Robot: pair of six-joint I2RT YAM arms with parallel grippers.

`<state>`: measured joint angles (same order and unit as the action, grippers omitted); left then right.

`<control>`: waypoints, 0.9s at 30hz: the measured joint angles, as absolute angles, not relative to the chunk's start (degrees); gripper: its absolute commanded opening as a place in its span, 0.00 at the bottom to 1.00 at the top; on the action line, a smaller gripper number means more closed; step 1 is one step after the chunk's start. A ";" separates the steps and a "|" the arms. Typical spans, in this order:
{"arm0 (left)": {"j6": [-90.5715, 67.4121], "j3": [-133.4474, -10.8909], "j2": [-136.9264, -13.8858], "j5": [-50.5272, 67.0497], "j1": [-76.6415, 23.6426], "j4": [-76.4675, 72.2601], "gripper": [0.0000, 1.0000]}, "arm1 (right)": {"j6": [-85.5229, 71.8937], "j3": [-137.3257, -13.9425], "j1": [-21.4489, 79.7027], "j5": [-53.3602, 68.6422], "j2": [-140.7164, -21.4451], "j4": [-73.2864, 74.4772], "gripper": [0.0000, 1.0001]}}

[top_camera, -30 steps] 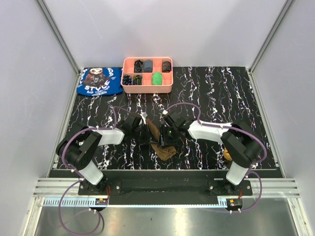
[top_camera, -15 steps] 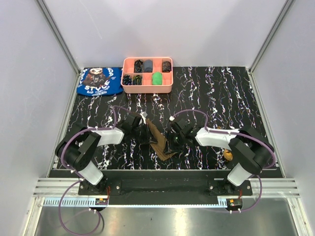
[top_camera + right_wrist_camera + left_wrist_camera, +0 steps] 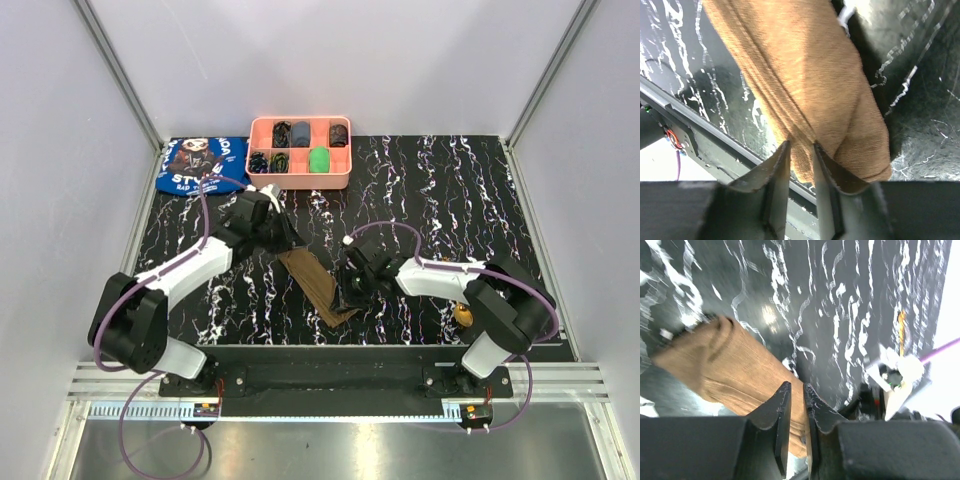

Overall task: Fold the napkin into a case and place the utensils inside
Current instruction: Smooth out the smaller rectangle-folded napkin at the center of the board.

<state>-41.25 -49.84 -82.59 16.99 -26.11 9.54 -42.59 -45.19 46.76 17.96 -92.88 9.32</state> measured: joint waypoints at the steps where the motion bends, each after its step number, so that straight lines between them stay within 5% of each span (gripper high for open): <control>1: -40.29 -50.46 -82.15 15.16 -26.11 10.39 0.16 | -42.06 -46.11 46.76 17.85 -92.86 10.44 0.39; 6: -37.82 -50.76 -81.78 7.49 -26.13 16.29 0.16 | -39.55 -52.86 46.76 17.19 -92.86 15.46 0.48; 15: -37.28 -53.01 -84.90 -0.23 -26.13 21.23 0.18 | -33.15 -73.54 46.74 15.68 -101.84 17.87 0.47; 27: -36.97 -57.41 -92.86 -2.22 -27.11 21.43 0.17 | -30.46 -81.54 44.01 16.27 -116.09 18.20 0.26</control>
<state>-36.97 -57.41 -92.86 -2.22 -27.11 21.43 -30.46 -81.54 44.01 16.27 -116.09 18.20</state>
